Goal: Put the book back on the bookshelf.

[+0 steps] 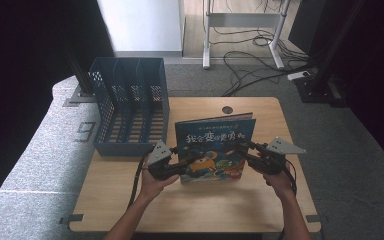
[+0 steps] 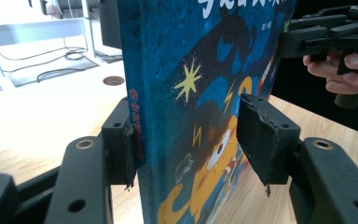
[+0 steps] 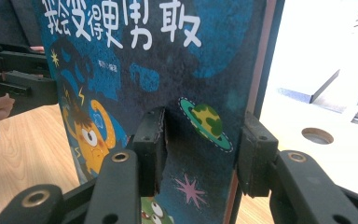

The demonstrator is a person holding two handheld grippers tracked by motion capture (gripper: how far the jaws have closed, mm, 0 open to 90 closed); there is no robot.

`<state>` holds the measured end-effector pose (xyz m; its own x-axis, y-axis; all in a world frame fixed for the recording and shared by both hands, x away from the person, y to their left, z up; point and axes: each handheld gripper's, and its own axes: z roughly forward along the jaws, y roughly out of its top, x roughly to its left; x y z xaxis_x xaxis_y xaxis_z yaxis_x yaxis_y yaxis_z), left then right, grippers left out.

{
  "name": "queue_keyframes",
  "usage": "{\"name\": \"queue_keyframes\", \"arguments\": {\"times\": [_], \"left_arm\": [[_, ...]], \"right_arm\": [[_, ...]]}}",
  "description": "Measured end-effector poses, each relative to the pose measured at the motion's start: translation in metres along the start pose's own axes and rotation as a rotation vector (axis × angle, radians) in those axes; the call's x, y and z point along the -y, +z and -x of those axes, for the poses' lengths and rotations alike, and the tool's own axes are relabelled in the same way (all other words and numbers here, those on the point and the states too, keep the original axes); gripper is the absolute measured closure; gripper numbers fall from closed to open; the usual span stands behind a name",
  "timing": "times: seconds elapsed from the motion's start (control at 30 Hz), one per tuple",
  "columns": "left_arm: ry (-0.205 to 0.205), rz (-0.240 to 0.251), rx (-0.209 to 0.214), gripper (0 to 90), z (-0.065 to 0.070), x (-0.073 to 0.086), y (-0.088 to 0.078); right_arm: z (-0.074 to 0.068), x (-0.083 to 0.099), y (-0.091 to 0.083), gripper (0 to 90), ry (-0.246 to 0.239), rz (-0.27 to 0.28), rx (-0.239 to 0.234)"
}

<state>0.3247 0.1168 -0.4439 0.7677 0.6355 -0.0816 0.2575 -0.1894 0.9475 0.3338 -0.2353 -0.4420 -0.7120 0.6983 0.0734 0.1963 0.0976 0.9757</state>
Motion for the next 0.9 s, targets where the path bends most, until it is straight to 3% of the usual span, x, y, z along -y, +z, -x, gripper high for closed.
{"name": "queue_keyframes", "arguments": {"times": [0.9], "left_arm": [[-0.002,-0.001,0.032,40.3,-0.0026,-0.0004,-0.0002]], "right_arm": [[0.0026,0.0069,0.0036,57.8,-0.012,0.027,-0.034]]}}
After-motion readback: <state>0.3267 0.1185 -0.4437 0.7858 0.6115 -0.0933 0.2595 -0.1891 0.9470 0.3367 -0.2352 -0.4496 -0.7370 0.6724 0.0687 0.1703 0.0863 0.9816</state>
